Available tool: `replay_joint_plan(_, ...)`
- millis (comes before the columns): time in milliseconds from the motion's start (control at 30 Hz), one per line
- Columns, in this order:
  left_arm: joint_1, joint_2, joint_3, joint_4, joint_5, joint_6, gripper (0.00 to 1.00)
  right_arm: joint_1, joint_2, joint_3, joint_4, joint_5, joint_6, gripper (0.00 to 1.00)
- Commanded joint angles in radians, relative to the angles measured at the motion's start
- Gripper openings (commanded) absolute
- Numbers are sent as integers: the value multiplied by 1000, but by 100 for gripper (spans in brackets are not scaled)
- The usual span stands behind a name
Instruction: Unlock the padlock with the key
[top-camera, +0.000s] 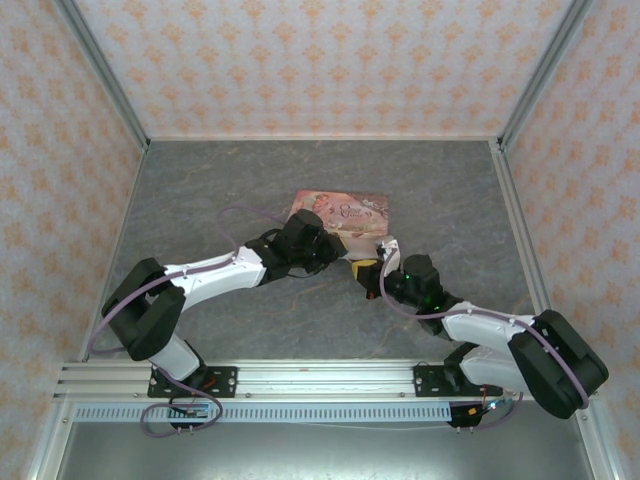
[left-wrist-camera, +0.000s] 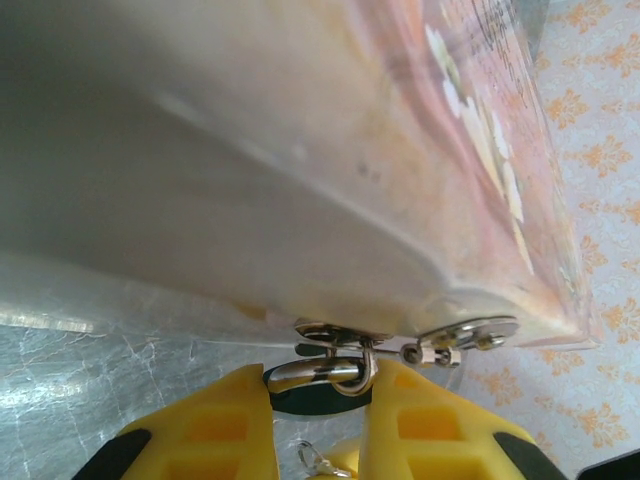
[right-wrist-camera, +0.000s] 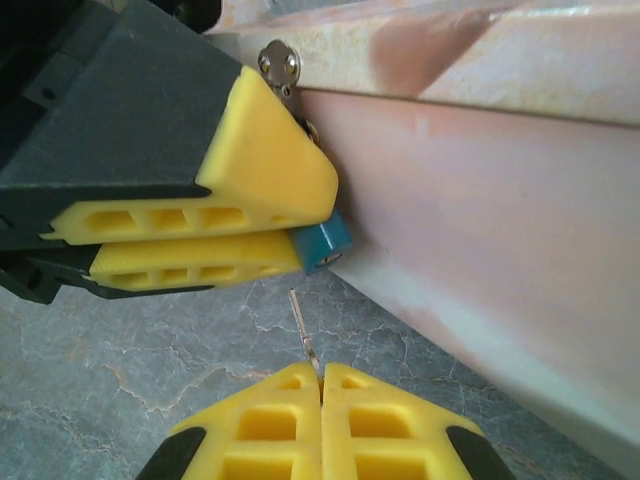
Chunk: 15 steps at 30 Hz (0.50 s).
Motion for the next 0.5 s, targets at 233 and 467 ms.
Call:
replay_joint_plan(233,-9,-50,31,11,10,-26,12,6,4,15,51,52,-25,0)
replay_joint_plan(467,-10,-49,34,11,11,-27,12,6,17,28,58,35,-25,0)
